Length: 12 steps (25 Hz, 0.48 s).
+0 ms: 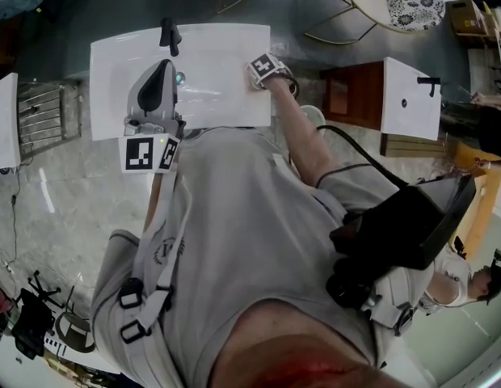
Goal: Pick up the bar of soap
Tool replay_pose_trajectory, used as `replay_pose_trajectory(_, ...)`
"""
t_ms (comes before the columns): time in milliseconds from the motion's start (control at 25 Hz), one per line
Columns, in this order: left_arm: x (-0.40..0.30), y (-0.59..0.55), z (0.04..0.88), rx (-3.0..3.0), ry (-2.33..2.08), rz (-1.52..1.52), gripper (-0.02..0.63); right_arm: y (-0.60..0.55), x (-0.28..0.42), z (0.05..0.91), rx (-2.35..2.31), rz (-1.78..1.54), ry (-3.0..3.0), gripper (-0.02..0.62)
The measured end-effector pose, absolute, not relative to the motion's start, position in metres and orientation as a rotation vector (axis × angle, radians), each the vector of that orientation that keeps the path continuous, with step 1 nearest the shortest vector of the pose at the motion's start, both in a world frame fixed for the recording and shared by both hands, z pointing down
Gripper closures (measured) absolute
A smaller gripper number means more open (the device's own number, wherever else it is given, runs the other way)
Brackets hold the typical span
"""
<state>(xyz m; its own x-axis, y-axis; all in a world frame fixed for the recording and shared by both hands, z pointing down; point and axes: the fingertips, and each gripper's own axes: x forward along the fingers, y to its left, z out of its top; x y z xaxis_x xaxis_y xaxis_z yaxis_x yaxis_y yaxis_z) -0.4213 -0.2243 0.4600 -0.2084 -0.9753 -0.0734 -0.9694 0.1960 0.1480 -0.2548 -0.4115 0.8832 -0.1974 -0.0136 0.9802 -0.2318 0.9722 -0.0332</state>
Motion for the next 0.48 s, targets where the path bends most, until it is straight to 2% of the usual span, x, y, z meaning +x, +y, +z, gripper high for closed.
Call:
replay_pose_trajectory(120, -0.422, -0.225, 0.461, 1.953, -2.397, -0.26, 0.607, -0.415, -0.251, 0.879, 0.201, 0.217, -1.768, 0.384)
replay_pose_trajectory(240, -0.422, -0.225, 0.462, 1.957, -2.396, -0.267, 0.607, -0.426, -0.239, 0.867, 0.257, 0.124, -1.748, 0.429)
replay_pose_trajectory(320, -0.423, -0.225, 0.464, 1.957, -2.391, -0.27, 0.607, -0.427, -0.236, 0.872, 0.273, 0.153, -1.745, 0.421)
replay_pose_trajectory(360, -0.422, -0.225, 0.464, 1.958, -2.386, -0.272, 0.607, -0.424, -0.235, 0.879, 0.265, 0.199, -1.737, 0.397)
replay_pose_trajectory(440, -0.421, -0.226, 0.465, 1.962, -2.376, -0.274, 0.607, -0.409, -0.229, 0.893, 0.216, 0.295, -1.685, 0.243)
replay_pose_trajectory(480, -0.42, -0.226, 0.464, 1.966, -2.372, -0.273, 0.607, -0.403, -0.226, 0.898, 0.193, 0.324, -1.66, 0.231)
